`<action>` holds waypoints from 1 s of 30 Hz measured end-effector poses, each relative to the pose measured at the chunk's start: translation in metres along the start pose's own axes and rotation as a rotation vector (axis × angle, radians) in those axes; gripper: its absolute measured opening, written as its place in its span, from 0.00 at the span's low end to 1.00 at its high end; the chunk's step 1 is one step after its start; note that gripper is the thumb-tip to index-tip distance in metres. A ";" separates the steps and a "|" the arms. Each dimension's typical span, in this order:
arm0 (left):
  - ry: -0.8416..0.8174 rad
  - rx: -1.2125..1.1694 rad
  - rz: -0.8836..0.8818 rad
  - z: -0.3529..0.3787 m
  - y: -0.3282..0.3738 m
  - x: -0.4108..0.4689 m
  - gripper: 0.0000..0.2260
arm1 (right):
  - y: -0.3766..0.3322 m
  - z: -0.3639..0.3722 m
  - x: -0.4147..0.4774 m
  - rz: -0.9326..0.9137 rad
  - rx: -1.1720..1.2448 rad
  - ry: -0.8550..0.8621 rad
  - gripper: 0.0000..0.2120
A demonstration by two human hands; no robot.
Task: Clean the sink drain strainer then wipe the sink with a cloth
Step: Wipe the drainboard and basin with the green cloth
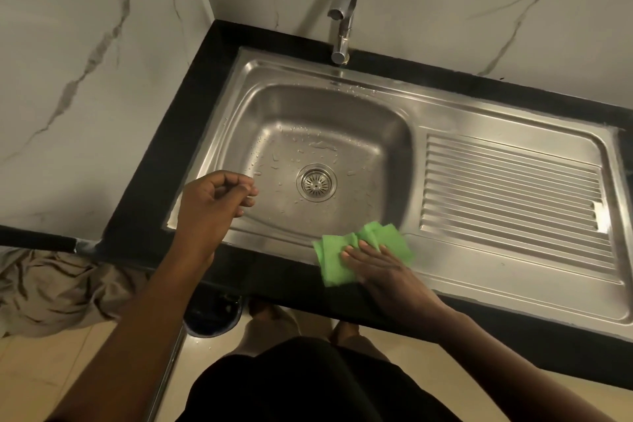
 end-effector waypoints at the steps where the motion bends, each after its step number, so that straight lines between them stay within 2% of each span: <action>1: 0.012 -0.003 -0.004 -0.006 -0.001 0.002 0.06 | -0.015 0.006 0.018 -0.034 -0.012 -0.026 0.26; 7: 0.071 -0.012 -0.006 -0.045 -0.002 0.022 0.09 | -0.125 0.043 0.129 -0.199 -0.026 -0.092 0.28; 13: 0.113 -0.065 0.007 -0.081 -0.004 0.050 0.15 | -0.195 0.078 0.201 -0.168 -0.057 -0.018 0.30; 17: 0.093 -0.080 0.002 -0.095 -0.012 0.067 0.15 | -0.204 0.091 0.220 -0.078 -0.076 0.087 0.31; 23: 0.089 -0.069 -0.050 -0.100 -0.024 0.085 0.13 | -0.205 0.078 0.284 0.175 0.184 0.190 0.34; 26: 0.098 -0.096 -0.052 -0.100 -0.023 0.088 0.14 | -0.196 0.073 0.312 0.247 0.275 0.246 0.37; 30: 0.133 -0.130 -0.067 -0.102 -0.021 0.089 0.14 | -0.176 0.055 0.351 0.278 0.414 0.331 0.33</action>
Point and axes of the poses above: each hand's wrist, its own x-axis towards the middle knuckle, its own z-axis out of the palm, y = z × x, the point moved 5 cm from there along x, towards the middle knuckle, and after that the axes turned 8 degrees about y, right-handed, at the moved point
